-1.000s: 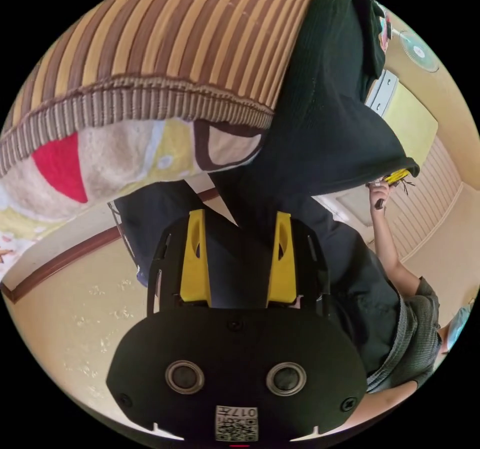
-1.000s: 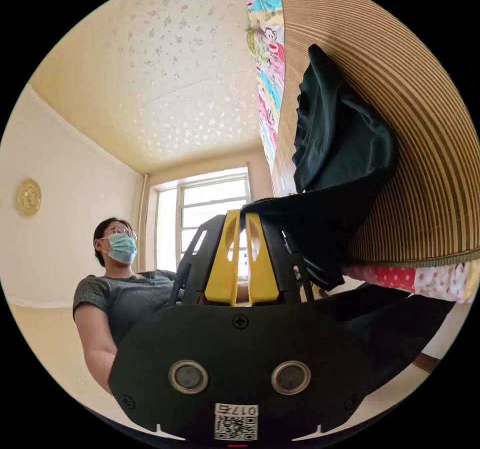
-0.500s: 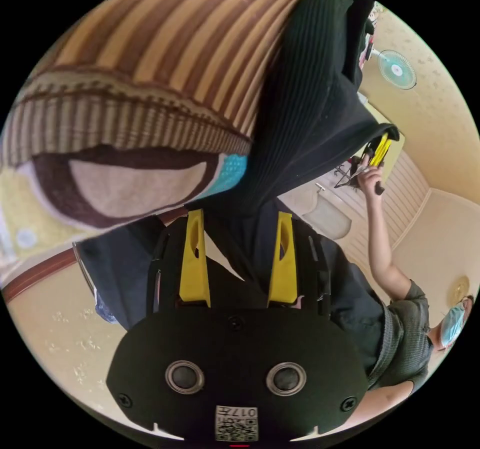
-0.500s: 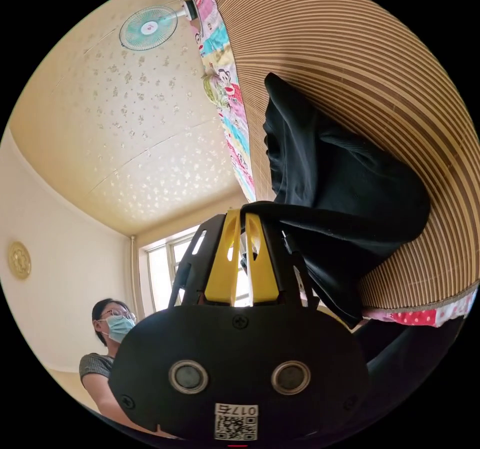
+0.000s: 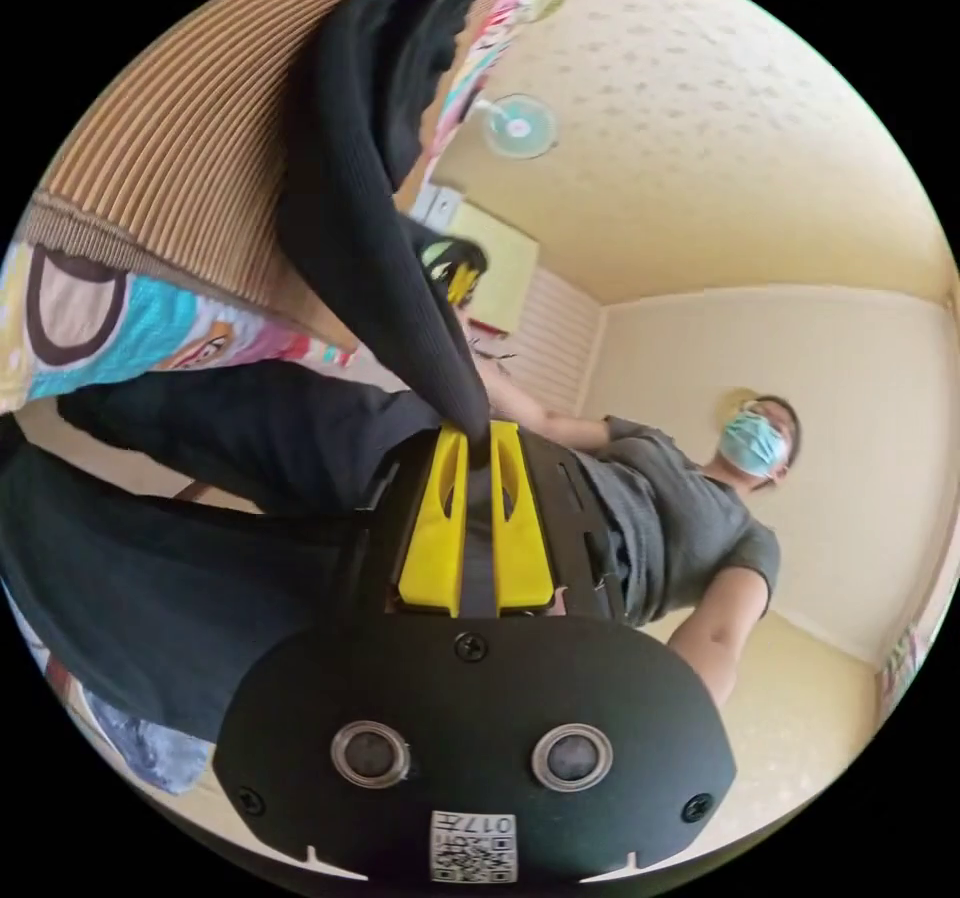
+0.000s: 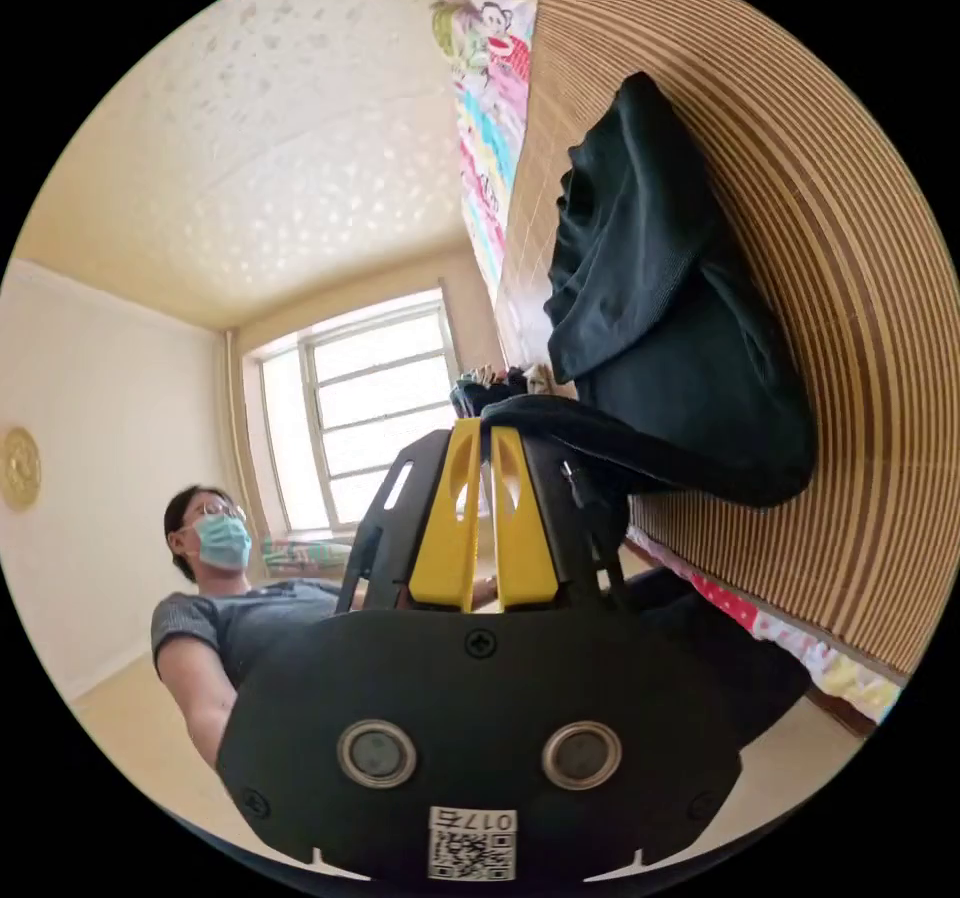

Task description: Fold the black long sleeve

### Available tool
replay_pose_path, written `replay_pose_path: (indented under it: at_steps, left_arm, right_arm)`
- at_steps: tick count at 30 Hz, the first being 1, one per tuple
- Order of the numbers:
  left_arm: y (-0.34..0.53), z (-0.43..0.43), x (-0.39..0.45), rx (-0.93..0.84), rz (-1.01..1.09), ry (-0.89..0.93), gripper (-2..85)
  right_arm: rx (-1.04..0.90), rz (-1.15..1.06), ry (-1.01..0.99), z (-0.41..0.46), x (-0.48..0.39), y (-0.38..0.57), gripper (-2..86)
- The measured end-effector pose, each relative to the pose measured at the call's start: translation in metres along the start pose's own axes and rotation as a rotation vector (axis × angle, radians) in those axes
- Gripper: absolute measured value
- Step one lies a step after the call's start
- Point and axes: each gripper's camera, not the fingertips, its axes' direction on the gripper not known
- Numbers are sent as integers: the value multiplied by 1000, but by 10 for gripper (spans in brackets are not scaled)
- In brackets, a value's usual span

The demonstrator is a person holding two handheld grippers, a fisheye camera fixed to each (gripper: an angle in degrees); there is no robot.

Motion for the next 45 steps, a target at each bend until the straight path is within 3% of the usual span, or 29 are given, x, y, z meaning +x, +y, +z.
replay_pose_path:
  at_steps: [4,7,11,16,21,32,40,45]
  left_arm:
    - [28,-18,60,33,66,-44,43]
    - [32,-7,70,-2,71,53,42]
    - [27,14,62,-58,53,213,42]
    - [-17,-2,28,59,-74,59,43]
    - [-98,3,-1,119,-185,-109,43]
    - [-268,14,-32,701,-107,-98,44]
    - [-335,-14,-96,736,-63,-149,64]
    - [-312,-41,-122,781,43,-160,106]
  right_arm:
    - [48,-87,-46,-32,-32,68,12]
    - [42,-119,-25,-39,-50,133,14]
    - [182,-168,-107,-49,-55,222,15]
    - [410,-40,-135,-66,-7,255,14]
    - [660,282,-39,-78,51,207,12]
    - [686,317,8,-59,33,4,10]
    - [588,342,97,-47,42,-91,34]
    - [721,197,-142,-73,61,-81,82]
